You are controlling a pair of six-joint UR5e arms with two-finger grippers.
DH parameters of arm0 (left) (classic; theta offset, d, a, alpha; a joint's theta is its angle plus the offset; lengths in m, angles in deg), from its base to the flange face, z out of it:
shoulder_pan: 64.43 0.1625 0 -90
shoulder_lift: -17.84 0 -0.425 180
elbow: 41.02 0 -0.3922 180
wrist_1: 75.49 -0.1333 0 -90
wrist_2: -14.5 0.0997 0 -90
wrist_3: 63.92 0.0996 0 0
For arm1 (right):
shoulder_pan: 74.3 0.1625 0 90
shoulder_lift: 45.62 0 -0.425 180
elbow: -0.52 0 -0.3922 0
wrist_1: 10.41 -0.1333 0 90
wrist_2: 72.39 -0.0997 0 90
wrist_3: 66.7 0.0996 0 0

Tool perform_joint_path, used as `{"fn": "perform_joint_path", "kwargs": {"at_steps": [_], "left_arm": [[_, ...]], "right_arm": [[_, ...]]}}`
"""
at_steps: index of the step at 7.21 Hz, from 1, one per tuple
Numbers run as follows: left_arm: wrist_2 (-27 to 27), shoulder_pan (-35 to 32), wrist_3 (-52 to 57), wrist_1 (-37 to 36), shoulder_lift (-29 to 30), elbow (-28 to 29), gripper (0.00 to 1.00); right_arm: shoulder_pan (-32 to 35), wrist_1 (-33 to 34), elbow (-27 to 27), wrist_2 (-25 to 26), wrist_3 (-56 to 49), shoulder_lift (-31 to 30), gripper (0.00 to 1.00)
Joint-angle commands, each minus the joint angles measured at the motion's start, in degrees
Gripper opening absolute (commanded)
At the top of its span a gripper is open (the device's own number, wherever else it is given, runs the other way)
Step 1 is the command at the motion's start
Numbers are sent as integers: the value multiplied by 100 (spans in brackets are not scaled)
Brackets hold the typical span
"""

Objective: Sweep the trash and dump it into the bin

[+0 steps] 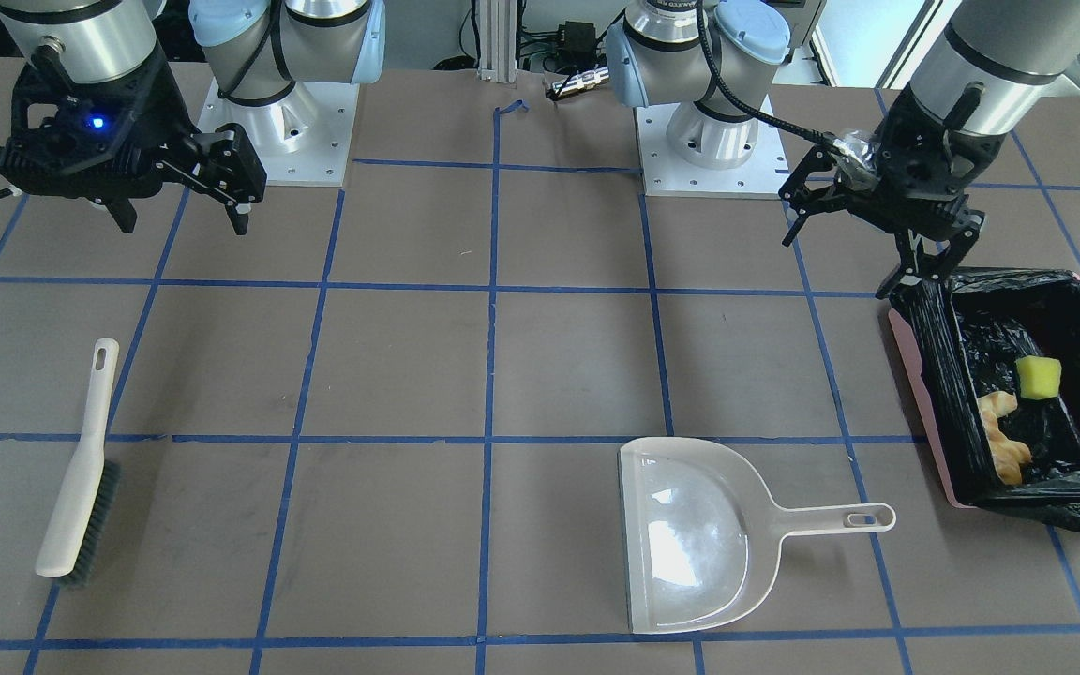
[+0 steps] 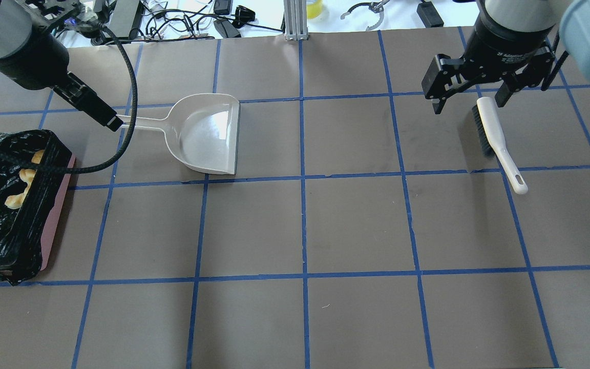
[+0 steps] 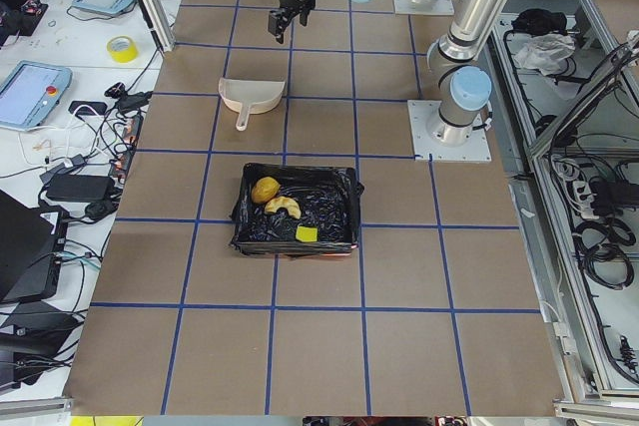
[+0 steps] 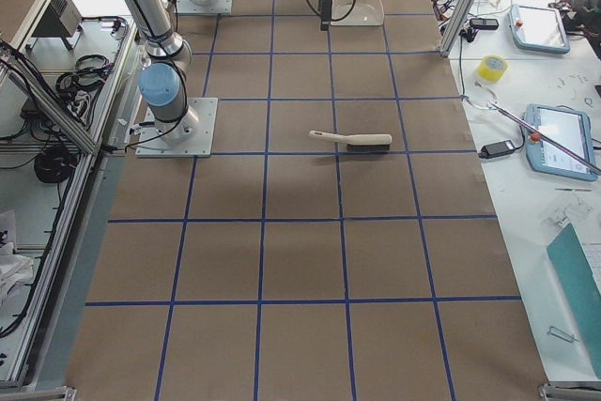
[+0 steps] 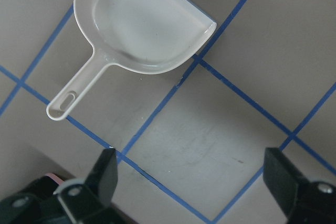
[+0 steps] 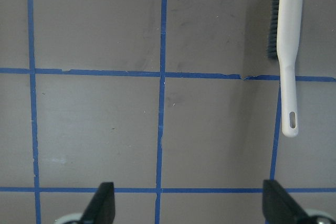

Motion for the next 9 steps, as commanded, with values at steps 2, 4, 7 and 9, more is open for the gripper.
{"fn": "perform_joint_path", "kwargs": {"at_steps": [2,4,7,9], "left_arm": [[674,-685,-3056,61,40,48,100],[560,-854,-3881,-115,128,92,100],[497,-1186,-4233,-124,321,312,100],[471,-1232,-4270,-124,322,295,100]], "right_arm": [[-17,-40,-10,331,-4,-79,100],[-18,-15,77,405,14,-376,100],[-35,-232,217,246,-4,234,100],[26,-479,507,-60,-13,211,100]]}}
